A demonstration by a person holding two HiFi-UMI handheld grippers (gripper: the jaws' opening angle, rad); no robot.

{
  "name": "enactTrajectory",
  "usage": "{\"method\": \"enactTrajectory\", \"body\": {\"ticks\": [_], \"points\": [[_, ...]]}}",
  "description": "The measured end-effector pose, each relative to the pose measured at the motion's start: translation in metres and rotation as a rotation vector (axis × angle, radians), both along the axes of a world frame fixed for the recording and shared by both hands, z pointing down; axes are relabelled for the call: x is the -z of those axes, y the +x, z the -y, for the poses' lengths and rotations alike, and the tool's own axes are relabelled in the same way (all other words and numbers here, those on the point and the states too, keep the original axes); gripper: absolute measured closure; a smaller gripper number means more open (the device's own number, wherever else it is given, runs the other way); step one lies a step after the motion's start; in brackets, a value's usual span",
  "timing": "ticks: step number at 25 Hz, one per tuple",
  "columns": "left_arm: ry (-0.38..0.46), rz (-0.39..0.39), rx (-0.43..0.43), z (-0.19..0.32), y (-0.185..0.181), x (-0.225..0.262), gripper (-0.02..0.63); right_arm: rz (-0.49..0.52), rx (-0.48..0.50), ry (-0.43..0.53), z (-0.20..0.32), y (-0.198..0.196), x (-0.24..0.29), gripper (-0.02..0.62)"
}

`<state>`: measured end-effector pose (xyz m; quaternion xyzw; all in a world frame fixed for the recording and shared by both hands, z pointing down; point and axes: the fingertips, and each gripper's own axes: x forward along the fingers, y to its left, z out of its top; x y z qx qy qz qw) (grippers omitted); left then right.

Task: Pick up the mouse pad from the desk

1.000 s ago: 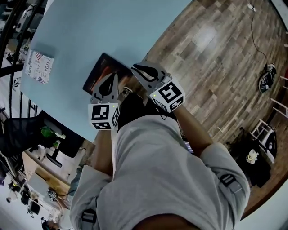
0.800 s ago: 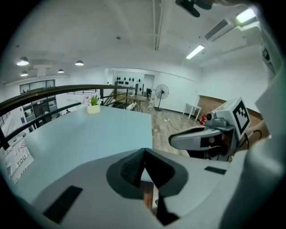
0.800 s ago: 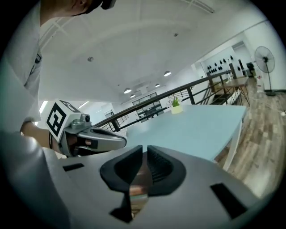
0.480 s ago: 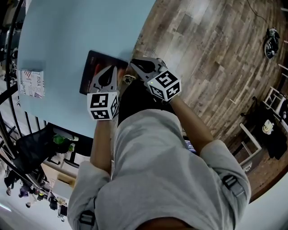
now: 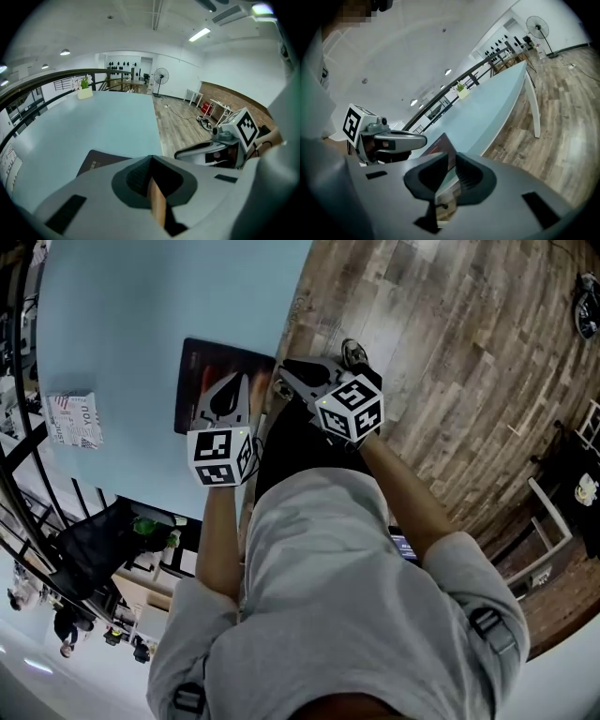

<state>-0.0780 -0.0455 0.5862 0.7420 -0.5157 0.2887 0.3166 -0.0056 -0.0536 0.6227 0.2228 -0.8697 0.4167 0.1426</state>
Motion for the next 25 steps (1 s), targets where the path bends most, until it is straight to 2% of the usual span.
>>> {"method": "enactTrajectory", "body": {"ticks": [5, 16, 25], "points": [[-0.035, 0.014, -0.011, -0.012, -0.002, -0.010, 0.594, 0.035, -0.038, -0.073, -0.006, -0.005, -0.019, 0.522], [-0.044, 0.019, -0.017, -0.020, -0.008, -0.018, 0.594, 0.028, -0.084, -0.122, -0.004, -0.017, -0.034, 0.474], [-0.039, 0.003, -0.002, -0.024, -0.009, -0.017, 0.594, -0.015, -0.106, -0.126, -0.004, -0.020, -0.032, 0.488]]}}
